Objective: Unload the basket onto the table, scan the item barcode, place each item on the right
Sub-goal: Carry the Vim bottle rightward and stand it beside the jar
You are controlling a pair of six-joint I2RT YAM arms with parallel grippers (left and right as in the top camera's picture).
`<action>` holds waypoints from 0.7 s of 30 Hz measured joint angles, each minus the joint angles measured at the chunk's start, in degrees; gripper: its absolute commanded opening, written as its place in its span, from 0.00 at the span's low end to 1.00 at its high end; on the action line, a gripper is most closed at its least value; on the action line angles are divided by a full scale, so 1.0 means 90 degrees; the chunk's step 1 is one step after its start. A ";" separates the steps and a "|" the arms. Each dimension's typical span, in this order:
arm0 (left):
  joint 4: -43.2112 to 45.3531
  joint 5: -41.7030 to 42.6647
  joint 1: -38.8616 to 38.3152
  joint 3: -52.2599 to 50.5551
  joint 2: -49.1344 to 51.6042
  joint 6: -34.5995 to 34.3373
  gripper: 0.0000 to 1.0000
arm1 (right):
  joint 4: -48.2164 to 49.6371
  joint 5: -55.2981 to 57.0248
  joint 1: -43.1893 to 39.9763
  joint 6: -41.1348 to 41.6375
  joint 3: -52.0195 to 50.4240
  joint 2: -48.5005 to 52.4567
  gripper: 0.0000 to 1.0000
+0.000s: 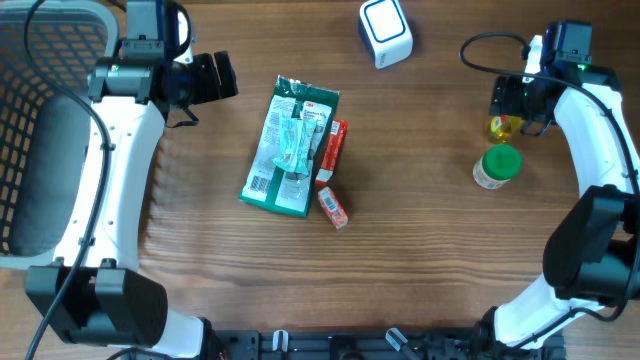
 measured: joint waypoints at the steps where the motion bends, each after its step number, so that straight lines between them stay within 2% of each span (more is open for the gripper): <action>1: 0.0000 0.0000 0.0000 0.0000 0.0000 0.0000 1.00 | 0.0000 0.0019 0.0000 0.0017 0.0000 0.0000 0.96; 6: 0.0002 0.0000 0.0000 0.0000 0.0000 0.0000 1.00 | -0.0107 0.0352 0.0000 0.0000 0.0172 -0.0175 0.97; 10: 0.0002 0.0000 0.0000 0.0000 0.0000 0.0000 1.00 | -0.0306 0.0410 0.0005 0.0002 0.0311 -0.1290 0.97; 13: 0.0000 0.0000 0.0000 0.0000 0.0000 0.0000 1.00 | -0.0823 -0.0204 0.0129 0.0005 0.0459 -0.2251 0.97; 17: 0.0000 0.0000 0.0000 0.0000 0.0000 0.0000 1.00 | -0.1620 -0.1362 0.0782 0.0032 0.0503 -0.2577 1.00; 21: 0.0000 0.0000 0.0000 0.0000 0.0000 0.0000 1.00 | -0.1875 -0.1870 0.1753 0.0379 0.0287 -0.2531 1.00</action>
